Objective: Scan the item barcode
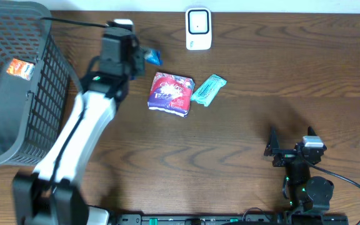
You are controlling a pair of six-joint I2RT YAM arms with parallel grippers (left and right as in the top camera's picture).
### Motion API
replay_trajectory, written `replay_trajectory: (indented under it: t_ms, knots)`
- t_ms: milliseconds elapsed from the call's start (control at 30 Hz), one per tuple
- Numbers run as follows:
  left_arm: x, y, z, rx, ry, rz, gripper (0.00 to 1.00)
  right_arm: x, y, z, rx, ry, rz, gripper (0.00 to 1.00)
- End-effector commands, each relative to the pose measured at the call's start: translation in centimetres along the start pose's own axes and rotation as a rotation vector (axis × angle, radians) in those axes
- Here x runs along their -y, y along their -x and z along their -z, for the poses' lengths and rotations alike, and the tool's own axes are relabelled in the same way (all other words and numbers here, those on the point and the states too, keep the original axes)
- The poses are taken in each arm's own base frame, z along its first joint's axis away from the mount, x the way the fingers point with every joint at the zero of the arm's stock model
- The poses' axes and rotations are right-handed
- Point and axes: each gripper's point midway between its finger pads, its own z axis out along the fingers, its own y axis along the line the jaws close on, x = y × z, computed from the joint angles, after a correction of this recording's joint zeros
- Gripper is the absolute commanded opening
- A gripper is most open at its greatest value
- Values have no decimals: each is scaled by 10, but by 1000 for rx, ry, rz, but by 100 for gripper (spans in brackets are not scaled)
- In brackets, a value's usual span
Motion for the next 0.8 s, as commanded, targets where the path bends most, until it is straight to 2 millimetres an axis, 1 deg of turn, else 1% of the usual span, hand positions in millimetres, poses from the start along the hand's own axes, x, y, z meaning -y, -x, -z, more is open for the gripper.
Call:
replay_trajectory:
  t_ms: [0,33,67,167,233,267,300,333,400,533,633,767]
  knots:
    - [-18,-17,-23,-37,171,46,7,-2,0,0,1,9,-10,99]
    - [-19,-28,-32,-66,200,56,7,-2,0,0,1,9,-10,99]
    - [-18,-43,-43,-111,212,64,8,-2,0,0,1,8,-10,99]
    - [-14,-79,-61,-212,235,92,7,-2,0,0,1,8,-10,99]
    - [-7,-98,-68,-270,229,96,7,-2,0,0,1,9,-10,99]
    - [-1,-106,-71,-296,210,91,8,-2,0,0,1,9,-10,99]
    - [7,-113,-72,-319,183,87,14,-2,0,0,1,8,-10,99]
    - [17,-117,-73,-336,148,84,21,-2,0,0,1,9,-10,99]
    - [40,-125,-72,-365,64,80,25,-2,0,0,1,8,-10,99]
    - [75,-132,-66,-390,-39,93,33,-2,0,0,1,8,-10,99]
    - [93,-134,-61,-385,-76,67,37,-2,0,0,1,9,-10,99]
    - [108,-127,-59,-349,-108,57,38,-2,0,0,1,8,-10,99]
